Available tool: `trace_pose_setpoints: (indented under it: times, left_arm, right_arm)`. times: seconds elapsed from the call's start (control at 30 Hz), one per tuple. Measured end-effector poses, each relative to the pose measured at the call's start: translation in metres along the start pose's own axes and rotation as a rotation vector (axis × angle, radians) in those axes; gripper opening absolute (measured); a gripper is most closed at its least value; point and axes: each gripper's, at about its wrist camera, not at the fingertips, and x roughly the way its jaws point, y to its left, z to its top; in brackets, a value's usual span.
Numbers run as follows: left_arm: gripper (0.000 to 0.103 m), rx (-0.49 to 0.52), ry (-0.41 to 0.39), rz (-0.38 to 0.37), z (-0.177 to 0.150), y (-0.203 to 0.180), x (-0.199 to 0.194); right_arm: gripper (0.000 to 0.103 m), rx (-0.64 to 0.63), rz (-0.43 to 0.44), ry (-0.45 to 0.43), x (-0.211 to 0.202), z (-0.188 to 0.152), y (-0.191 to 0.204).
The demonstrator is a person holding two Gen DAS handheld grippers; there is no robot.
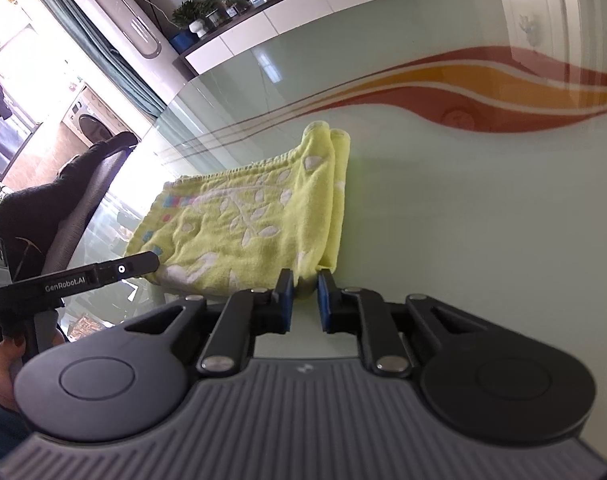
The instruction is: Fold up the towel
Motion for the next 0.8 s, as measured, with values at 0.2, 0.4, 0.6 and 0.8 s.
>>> trace_pose_setpoints:
  times: [0.2, 0.4, 0.6, 0.8]
  left_arm:
    - [0.032, 0.009, 0.012, 0.009, 0.003, -0.002, 0.000]
    - [0.031, 0.065, 0.000, 0.026, 0.007, -0.010, -0.005]
    - [0.031, 0.137, -0.037, 0.030, 0.011, -0.020, -0.014]
    - [0.031, 0.239, -0.073, 0.024, 0.017, -0.036, -0.021]
  right_arm:
    - [0.011, -0.033, -0.024, 0.005, 0.000, 0.000, 0.005]
    - [0.011, -0.035, -0.027, 0.006, -0.001, 0.001, 0.005]
    - [0.011, -0.053, -0.033, 0.009, 0.000, 0.000, 0.008]
    - [0.011, -0.062, -0.030, 0.011, -0.001, 0.000, 0.008]
